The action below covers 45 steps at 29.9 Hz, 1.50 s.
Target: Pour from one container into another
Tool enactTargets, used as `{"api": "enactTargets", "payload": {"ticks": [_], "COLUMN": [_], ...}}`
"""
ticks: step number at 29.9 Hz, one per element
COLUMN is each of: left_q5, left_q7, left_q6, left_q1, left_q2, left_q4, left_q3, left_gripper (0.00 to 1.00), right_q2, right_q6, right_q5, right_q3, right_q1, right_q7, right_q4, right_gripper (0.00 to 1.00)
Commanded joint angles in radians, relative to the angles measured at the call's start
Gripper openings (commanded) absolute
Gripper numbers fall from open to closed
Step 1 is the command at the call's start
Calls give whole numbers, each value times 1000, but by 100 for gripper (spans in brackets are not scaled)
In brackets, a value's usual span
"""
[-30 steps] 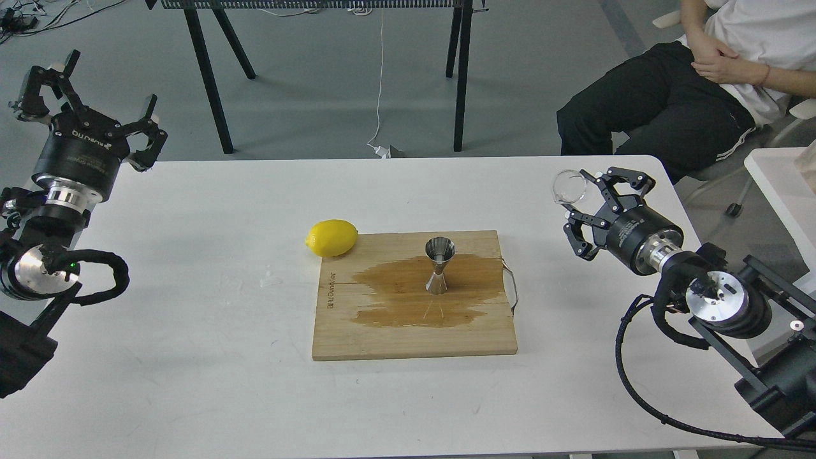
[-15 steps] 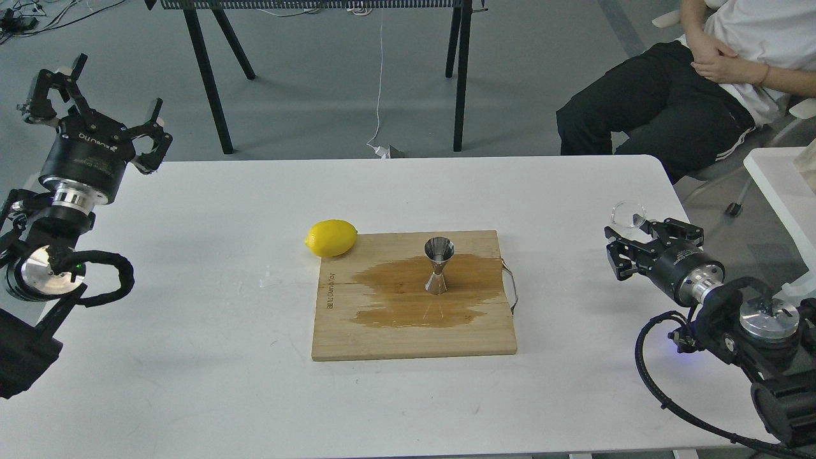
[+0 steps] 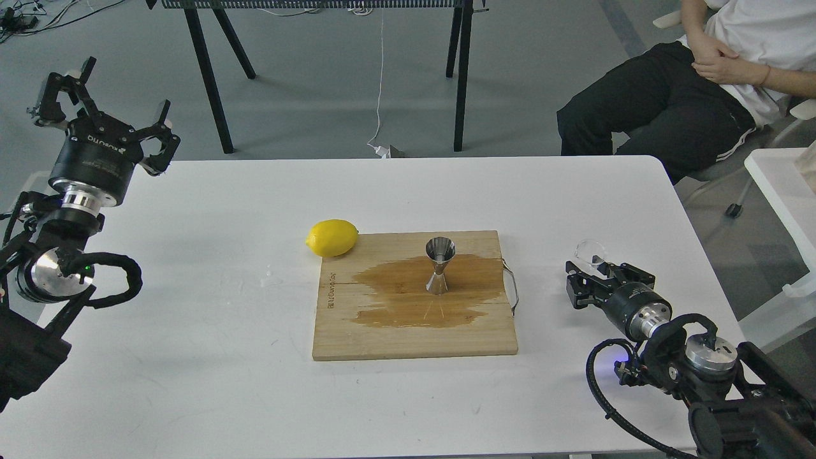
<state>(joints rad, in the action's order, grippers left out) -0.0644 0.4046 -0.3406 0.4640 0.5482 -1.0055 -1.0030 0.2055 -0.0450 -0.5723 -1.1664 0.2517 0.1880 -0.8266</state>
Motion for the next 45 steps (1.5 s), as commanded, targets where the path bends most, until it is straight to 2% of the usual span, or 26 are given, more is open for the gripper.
{"api": "enactTargets", "payload": {"ticks": [1,14,26,28,31,45], "left_q5": [0,0,0,0,0,0], "left_q7": [-1,-1,-1,-1,-1,-1], "left_q6": [0,0,2,2,2,2], "left_q1": [-1,1,1,1,1,1], "left_q2": [-1,-1,-1,-1,-1,3], "left_q4": [1,1,1,1,1,1], "left_q3": [1,0,0,0,-2,0], "left_gripper": [100,100,100,100,100,100], "right_q2": [-1,6,11,11,14,170], "right_q6": [-1,-3,-4,-6,-10,-231], "right_q5": [0,2,5,5,3,49], "right_q3": [-13,-9,-10,-10,-13,-27], "right_q1": [1,-11,-9,-9,-12,-63], "right_q7": [2,2,-1,-4,-5,-25], "right_q4": [38,32,27,26,18,-224], "right_gripper": [31,49,84,85,94,99]}}
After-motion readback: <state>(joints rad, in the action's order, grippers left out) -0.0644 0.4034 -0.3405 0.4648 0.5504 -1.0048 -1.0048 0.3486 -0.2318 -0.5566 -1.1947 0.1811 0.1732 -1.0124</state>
